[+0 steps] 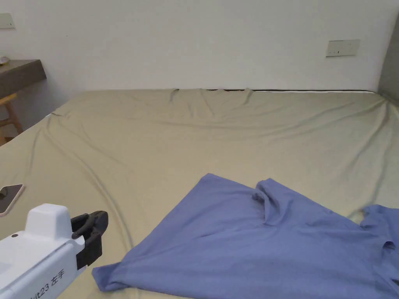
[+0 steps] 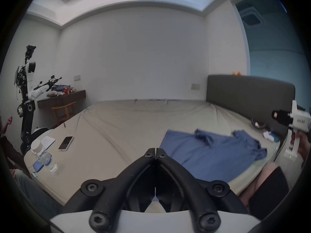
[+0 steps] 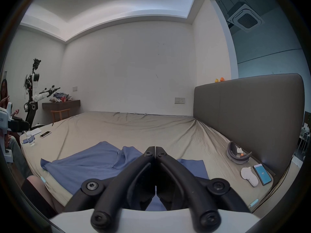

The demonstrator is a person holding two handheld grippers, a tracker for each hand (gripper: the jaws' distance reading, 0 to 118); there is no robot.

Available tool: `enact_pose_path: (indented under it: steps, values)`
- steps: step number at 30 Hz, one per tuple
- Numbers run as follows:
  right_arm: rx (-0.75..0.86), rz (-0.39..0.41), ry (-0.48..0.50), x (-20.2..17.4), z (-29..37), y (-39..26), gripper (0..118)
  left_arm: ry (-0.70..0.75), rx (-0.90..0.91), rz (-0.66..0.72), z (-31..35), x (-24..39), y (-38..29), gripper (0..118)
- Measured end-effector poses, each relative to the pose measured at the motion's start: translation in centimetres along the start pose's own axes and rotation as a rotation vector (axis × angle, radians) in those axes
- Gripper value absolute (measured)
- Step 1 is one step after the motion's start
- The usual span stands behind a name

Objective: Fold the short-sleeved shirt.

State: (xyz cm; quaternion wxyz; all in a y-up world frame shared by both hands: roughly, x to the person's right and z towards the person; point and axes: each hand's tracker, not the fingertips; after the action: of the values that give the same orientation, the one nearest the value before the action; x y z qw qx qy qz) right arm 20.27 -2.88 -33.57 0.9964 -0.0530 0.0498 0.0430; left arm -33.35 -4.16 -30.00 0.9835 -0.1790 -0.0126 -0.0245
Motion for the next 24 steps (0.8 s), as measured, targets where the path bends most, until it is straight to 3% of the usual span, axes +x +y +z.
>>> enact_pose_path:
  steps: [3,4,5,7,8,12,13,14,16,17,18,20,22,24]
  values:
    - [-0.042,-0.021,0.022,-0.2,-0.6,-0.5,0,-0.061,-0.232,0.053,-3.8,-2.9,-2.4,0]
    - [-0.043,-0.021,0.026,-0.3,-0.9,-0.6,0,-0.065,-0.324,0.082,-5.5,-3.9,-3.4,5]
    - [-0.049,-0.024,0.03,-0.4,-1.1,-0.6,0,-0.04,-0.355,0.096,-6.8,-4.3,-4.2,30]
    - [-0.064,-0.022,0.047,-1.6,-1.2,-0.3,0,-0.004,-0.39,0.078,-9.2,-5.2,-5.8,91]
    - [-0.069,-0.019,0.051,-1.9,-1.3,-0.4,0,0.009,-0.408,0.069,-10.3,-5.5,-6.5,97]
    - [-0.093,0.032,0.079,-3.2,-1.4,-0.6,0,-0.011,-0.522,0.1,-13.4,-5.4,-9.0,96]
    - [-0.095,0.05,0.077,-3.4,-1.3,-0.7,0,-0.019,-0.544,0.09,-14.0,-5.2,-9.7,84]
    - [-0.094,0.067,0.076,-3.5,-1.2,-0.8,0,-0.021,-0.545,0.077,-14.2,-4.8,-10.3,62]
    - [-0.103,0.08,0.08,-3.6,-1.1,-0.8,0,0.017,-0.474,0.021,-14.0,-4.2,-10.7,45]
    - [-0.099,0.094,0.078,-3.6,-1.0,-0.8,0,-0.018,-0.46,0.022,-13.8,-4.0,-10.5,15]
    - [-0.105,0.094,0.079,-3.5,-1.1,-0.8,0,-0.079,-0.452,0.043,-13.4,-3.5,-10.3,0]
    - [-0.17,0.057,0.077,-3.1,-1.5,-1.4,0,-0.034,-0.426,0.029,-12.9,-2.6,-10.1,0]
    - [-0.198,0.045,0.083,-3.0,-2.0,-1.8,0,-0.038,-0.38,-0.07,-12.4,-2.1,-9.9,0]
    - [-0.223,0.056,0.097,-2.6,-2.9,-2.2,0,-0.039,-0.358,-0.064,-11.7,-2.1,-9.4,0]
